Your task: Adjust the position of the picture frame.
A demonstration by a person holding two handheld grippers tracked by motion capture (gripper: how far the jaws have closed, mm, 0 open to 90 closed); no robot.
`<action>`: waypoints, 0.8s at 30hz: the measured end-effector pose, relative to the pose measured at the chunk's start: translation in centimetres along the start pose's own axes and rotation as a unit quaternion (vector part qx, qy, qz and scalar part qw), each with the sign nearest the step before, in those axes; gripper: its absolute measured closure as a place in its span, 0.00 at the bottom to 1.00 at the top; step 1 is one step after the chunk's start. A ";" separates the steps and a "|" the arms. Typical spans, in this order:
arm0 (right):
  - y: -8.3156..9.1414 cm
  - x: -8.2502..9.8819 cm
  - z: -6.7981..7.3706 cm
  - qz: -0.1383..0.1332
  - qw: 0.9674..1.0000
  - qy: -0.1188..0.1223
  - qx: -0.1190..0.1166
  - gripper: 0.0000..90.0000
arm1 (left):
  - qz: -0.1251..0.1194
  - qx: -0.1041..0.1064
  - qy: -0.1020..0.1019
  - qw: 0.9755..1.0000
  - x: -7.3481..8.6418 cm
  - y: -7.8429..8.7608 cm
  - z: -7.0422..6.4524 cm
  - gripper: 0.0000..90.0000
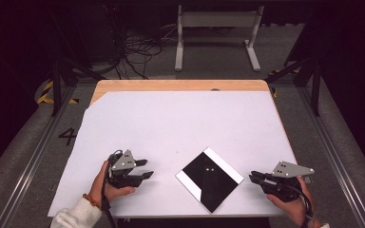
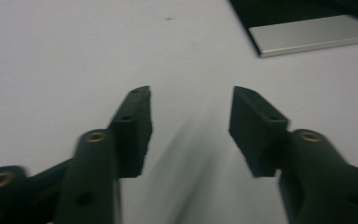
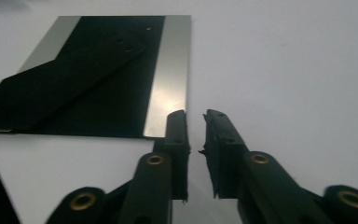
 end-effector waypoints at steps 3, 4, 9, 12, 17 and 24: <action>-0.3 0.1 1.0 0.012 1.000 0.017 -0.014 1.00 | 0.015 0.010 -0.014 1.000 -0.3 -0.5 -0.6 0.87; -0.4 0.1 1.1 0.012 1.000 0.021 -0.017 1.00 | 0.018 0.013 -0.018 1.000 -0.5 -0.7 -0.7 0.87; -1.2 0.1 2.1 0.016 0.999 0.034 -0.033 1.00 | 0.028 0.033 -0.021 0.999 -1.4 -2.0 -0.7 1.00; -1.6 0.0 2.3 0.014 0.999 0.035 -0.034 1.00 | 0.046 0.043 -0.028 0.998 -1.8 -2.9 -1.0 1.00; -2.3 -0.1 2.8 0.017 0.998 0.044 -0.040 1.00 | 0.054 0.050 -0.029 0.997 -2.2 -3.9 -1.2 1.00; -3.1 0.0 3.1 0.029 0.997 0.054 -0.045 1.00 | 0.054 0.054 -0.024 0.997 -2.3 -4.0 -1.1 1.00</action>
Point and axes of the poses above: each handheld gripper's, and its own axes: y roughly backward along the jaws, x roughly out of its underside, z roughly to its left, the point moved 1 cm from there along -y, roughly forward along the jaws, and after that the axes turned 4 degrees about x, right-handed, at the moved point
